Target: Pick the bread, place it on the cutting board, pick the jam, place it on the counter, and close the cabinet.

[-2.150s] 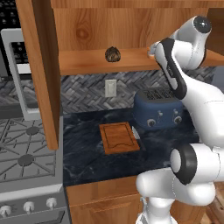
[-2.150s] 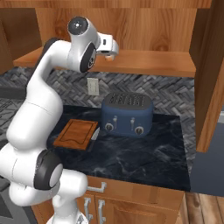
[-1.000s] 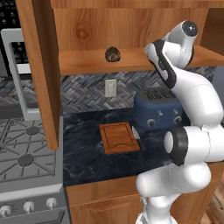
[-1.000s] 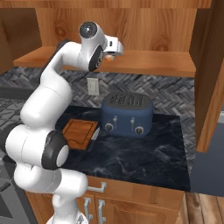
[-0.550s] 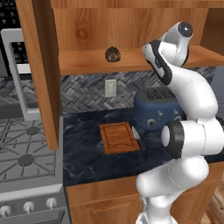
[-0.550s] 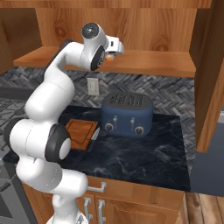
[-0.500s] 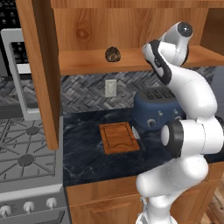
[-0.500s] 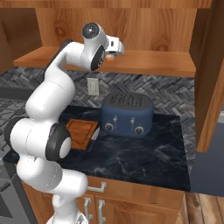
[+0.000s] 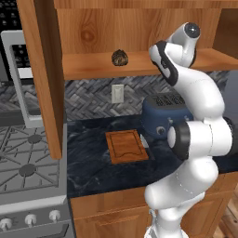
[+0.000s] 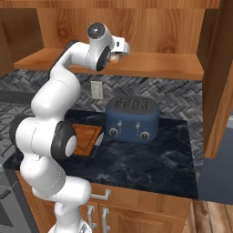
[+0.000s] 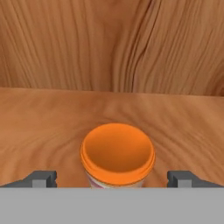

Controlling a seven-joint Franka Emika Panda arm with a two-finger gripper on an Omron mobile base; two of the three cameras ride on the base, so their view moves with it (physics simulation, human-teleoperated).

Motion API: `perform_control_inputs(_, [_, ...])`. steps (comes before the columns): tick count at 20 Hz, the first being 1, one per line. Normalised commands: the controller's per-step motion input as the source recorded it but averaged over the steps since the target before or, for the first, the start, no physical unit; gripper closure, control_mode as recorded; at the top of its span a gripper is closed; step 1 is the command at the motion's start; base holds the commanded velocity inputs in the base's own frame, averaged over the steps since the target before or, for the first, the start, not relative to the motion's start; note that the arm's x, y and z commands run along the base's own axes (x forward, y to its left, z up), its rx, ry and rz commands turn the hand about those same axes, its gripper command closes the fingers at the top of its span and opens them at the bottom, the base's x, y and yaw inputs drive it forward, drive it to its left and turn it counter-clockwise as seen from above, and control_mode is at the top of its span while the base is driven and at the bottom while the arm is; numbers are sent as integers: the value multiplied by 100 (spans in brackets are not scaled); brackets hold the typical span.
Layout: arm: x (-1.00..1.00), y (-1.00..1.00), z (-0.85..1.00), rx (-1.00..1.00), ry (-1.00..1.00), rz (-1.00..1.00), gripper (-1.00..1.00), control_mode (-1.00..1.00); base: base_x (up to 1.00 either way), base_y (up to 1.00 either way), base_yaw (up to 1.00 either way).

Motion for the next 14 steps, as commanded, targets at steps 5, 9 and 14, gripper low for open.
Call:
perform_control_inputs(5, [10, -3, -3, 0, 0, 0, -100, -100, 0, 0, 0])
perform_control_inputs(9, [6, -6, -8, 0, 0, 0, -100, -100, 0, 0, 0])
perform_control_inputs(14, [4, -8, -10, 0, 0, 0, -100, -100, 0, 0, 0])
